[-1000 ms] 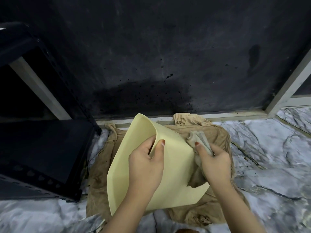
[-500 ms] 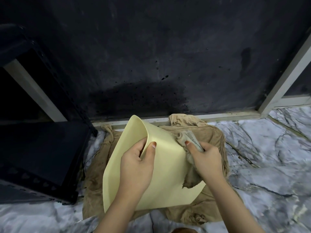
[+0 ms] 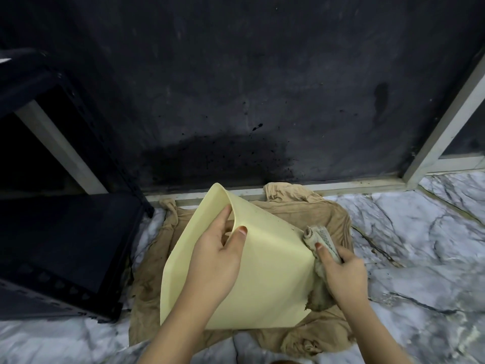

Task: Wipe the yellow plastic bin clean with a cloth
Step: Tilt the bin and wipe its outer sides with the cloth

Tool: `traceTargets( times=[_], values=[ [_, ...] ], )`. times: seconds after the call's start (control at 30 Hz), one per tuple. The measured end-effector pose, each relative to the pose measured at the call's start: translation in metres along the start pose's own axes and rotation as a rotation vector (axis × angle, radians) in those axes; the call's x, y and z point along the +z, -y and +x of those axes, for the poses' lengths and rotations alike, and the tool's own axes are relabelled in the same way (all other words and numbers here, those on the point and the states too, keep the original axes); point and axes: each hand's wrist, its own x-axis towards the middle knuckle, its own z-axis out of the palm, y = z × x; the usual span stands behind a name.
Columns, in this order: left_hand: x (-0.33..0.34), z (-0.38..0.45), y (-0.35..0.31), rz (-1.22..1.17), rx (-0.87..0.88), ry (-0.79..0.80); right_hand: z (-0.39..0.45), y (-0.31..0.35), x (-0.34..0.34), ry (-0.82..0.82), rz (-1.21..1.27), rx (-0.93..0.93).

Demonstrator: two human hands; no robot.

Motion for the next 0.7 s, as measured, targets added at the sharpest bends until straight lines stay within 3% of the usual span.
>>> traceTargets(
  times=[0.1, 0.3, 0.43, 0.57, 0.7],
  values=[
    [0.001, 0.000, -0.006, -0.040, -0.063, -0.027, -0.010, -0.004, -0.002, 0.000, 0.004, -0.031],
    [0.004, -0.001, 0.003, 0.121, 0.017, -0.204, -0.021, -0.003, -0.004, 0.013, -0.012, -0.061],
    [0.001, -0.001, 0.002, 0.104, 0.085, -0.232, -0.035, 0.012, 0.004, 0.025, -0.022, -0.133],
    [0.003, -0.004, 0.010, 0.116, 0.136, -0.239, -0.058, 0.051, 0.031, 0.133, 0.005, -0.354],
    [-0.002, -0.001, 0.016, 0.123, 0.112, -0.254, -0.055, 0.072, 0.052, 0.212, -0.018, -0.361]
  ],
)
